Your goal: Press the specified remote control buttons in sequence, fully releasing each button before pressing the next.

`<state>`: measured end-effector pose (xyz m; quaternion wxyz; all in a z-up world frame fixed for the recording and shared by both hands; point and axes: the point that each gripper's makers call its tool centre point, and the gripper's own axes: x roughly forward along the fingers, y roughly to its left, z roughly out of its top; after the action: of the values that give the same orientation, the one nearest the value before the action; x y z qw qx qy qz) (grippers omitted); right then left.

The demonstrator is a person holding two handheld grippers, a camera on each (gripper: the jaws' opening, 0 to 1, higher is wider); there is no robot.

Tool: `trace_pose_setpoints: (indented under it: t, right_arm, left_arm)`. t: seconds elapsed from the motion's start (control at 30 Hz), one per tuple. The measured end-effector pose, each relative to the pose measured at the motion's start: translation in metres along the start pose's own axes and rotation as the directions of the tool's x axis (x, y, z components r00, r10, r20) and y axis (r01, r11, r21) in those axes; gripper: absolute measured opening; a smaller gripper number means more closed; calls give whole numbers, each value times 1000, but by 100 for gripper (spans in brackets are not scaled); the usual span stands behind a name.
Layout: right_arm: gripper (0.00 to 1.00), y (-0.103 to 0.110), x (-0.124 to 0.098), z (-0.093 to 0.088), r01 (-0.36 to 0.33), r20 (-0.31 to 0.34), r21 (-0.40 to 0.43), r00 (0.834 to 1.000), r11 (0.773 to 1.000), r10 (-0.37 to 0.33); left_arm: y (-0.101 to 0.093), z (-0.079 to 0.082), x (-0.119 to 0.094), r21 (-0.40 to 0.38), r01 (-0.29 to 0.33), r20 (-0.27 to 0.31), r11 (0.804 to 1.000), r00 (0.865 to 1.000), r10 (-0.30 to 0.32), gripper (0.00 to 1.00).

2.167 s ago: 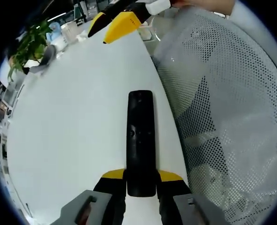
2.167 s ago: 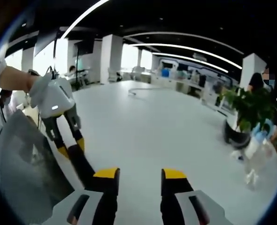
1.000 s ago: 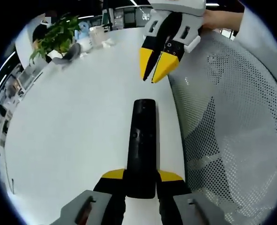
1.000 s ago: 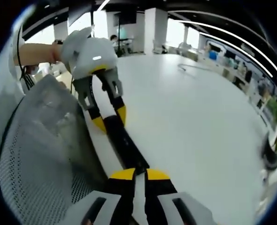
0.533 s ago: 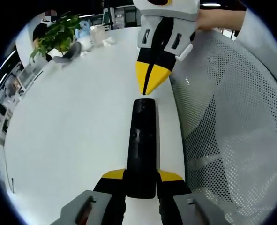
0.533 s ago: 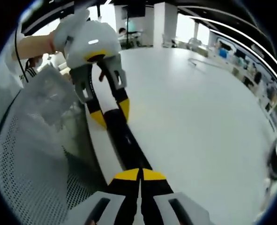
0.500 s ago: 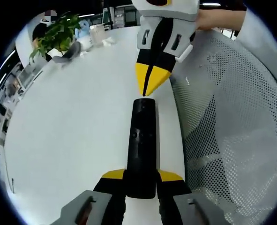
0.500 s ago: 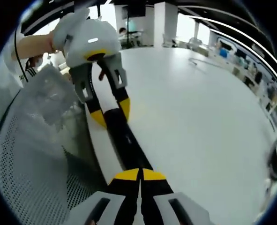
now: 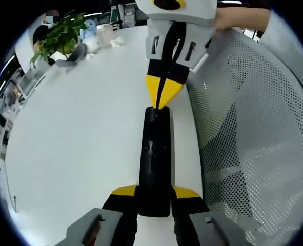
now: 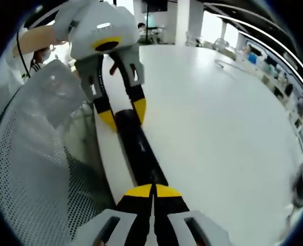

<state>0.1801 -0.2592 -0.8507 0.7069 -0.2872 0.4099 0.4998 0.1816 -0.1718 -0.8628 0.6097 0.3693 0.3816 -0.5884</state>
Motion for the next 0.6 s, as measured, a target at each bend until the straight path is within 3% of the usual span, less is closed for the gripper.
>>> trace_pose_setpoints:
  t: [0.17,0.33,0.47,0.6]
  right_arm:
    - [0,1,1,-1,-72,-145,-28,987,997,67]
    - [0,0,3,-1,-151,-284,47,946,987,158]
    - [0,-2,3,-1,-175,-275,79,942,981,190]
    - [0,-1,2,-1,-167,-188,159,962,973,196]
  left_arm:
    - [0,0,0,3,1,5,1000,1000,-1,24]
    - [-1,0,-1,9,5,11,1000,1000,-5,25]
    - [-1,-1,-1,12,5,16,1000,1000,-5,25]
    - [0,-1,-1,1,1,35,1000,999,-1,25]
